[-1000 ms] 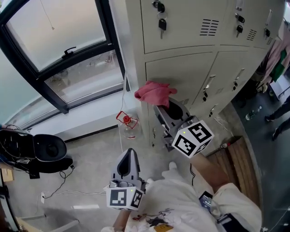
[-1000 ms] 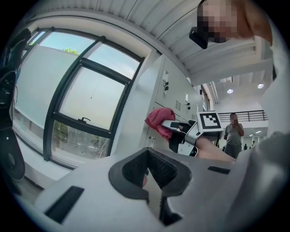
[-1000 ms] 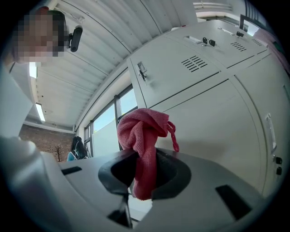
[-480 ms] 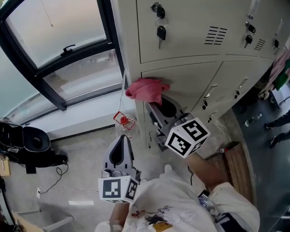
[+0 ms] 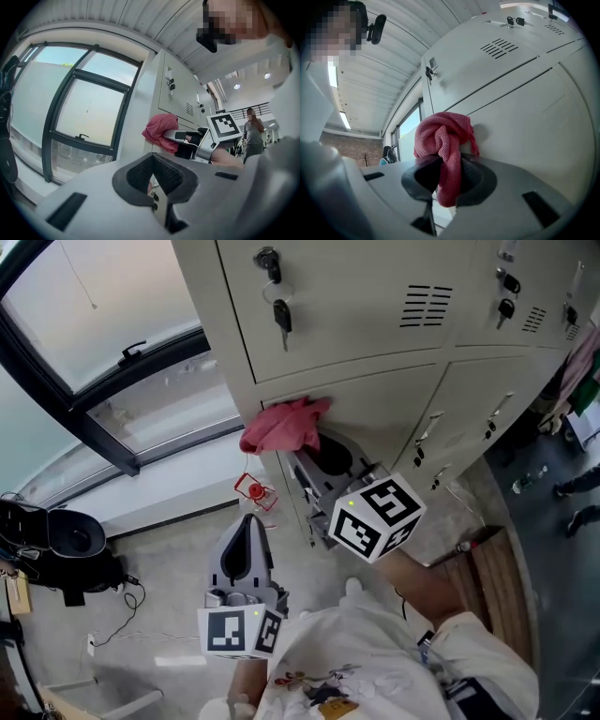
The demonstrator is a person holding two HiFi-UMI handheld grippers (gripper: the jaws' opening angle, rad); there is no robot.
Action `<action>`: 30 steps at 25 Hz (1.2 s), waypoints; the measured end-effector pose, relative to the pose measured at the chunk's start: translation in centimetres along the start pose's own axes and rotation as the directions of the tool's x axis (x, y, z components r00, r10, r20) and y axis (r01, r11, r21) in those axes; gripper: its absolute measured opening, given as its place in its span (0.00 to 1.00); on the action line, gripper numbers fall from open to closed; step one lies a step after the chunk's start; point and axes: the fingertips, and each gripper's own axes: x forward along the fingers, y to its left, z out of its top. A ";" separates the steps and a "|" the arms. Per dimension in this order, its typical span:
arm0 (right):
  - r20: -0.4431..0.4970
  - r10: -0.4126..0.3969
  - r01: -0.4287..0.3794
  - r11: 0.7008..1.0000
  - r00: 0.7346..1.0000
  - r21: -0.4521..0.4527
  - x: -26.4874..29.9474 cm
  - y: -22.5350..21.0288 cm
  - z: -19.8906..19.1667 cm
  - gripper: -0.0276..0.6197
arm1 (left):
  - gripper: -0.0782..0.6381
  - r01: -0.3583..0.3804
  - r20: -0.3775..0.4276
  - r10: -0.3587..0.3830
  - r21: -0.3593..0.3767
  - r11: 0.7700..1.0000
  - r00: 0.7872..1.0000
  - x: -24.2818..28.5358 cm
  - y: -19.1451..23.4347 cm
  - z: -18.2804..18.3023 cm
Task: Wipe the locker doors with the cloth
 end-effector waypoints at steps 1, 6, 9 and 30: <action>0.001 -0.002 0.002 1.000 1.000 -0.002 -0.2 -0.3 0.1 0.15 | 0.11 0.003 -0.001 -0.003 -0.003 1.000 1.000 0.2 -0.3 -0.1; 0.010 -0.020 0.020 1.000 1.000 -0.006 -1.3 -2.4 0.8 0.15 | 0.11 0.018 -0.017 -0.018 -0.009 1.000 1.000 1.1 -1.9 -1.0; 0.018 -0.036 0.036 0.999 0.999 -0.008 -2.1 -3.7 1.4 0.15 | 0.11 0.026 -0.019 -0.026 -0.010 1.000 0.999 1.7 -2.9 -1.1; 0.059 -0.203 0.204 0.979 0.977 -0.022 -10.0 -16.8 5.6 0.16 | 0.11 0.135 -0.084 -0.135 -0.010 0.991 0.987 7.2 -11.6 -4.1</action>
